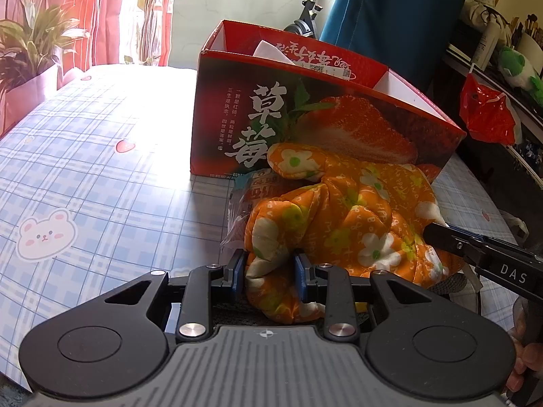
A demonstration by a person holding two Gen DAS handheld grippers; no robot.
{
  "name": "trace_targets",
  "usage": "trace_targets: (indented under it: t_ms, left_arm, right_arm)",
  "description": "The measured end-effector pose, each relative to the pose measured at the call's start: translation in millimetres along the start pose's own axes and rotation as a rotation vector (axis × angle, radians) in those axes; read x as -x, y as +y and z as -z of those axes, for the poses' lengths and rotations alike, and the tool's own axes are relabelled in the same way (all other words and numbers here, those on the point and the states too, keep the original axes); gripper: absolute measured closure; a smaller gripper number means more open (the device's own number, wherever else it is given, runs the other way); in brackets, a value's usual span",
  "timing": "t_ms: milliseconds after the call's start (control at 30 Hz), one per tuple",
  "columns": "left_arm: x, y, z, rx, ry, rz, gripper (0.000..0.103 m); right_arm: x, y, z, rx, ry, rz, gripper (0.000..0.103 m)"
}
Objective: Organize soft objects
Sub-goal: 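Lift the orange floral cloth with both grippers toward the box, then lower the orange cloth into the box and open the grippers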
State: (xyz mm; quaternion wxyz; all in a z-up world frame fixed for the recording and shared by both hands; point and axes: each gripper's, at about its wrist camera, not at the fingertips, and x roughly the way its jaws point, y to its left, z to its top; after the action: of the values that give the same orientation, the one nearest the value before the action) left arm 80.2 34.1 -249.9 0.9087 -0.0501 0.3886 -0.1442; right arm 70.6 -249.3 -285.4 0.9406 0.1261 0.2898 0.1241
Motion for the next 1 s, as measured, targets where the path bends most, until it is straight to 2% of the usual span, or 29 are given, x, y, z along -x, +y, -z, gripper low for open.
trace_targets:
  t_ms: [100, 133, 167, 267, 633, 800, 1000]
  left_arm:
    - [4.4, -2.0, -0.2, -0.011, -0.014, -0.002, 0.076]
    - [7.8, -3.5, -0.8, -0.018, -0.026, -0.002, 0.081]
    - [11.5, -4.4, -1.8, -0.027, -0.041, -0.001, 0.085]
    - [24.9, -7.7, -6.4, -0.047, -0.098, -0.006, 0.089]
    - [74.0, -20.3, -30.1, -0.134, -0.303, -0.019, 0.089]
    - [84.1, -29.2, -57.2, -0.181, -0.365, -0.013, 0.089]
    - [79.6, -38.2, -103.0, -0.211, -0.397, 0.007, 0.089]
  right_arm:
    - [2.1, 0.3, -0.9, -0.002, -0.011, -0.004, 0.092]
    - [4.0, -0.2, -1.7, -0.006, -0.018, -0.007, 0.092]
    - [6.1, -0.6, -2.7, -0.008, -0.029, -0.009, 0.092]
    - [15.5, -0.9, -7.1, -0.008, -0.074, -0.016, 0.092]
    - [46.0, 10.5, -28.0, 0.074, -0.224, -0.063, 0.092]
    - [48.3, 11.5, -54.2, 0.094, -0.257, -0.072, 0.092]
    - [34.7, 6.4, -99.0, 0.072, -0.26, -0.075, 0.092]
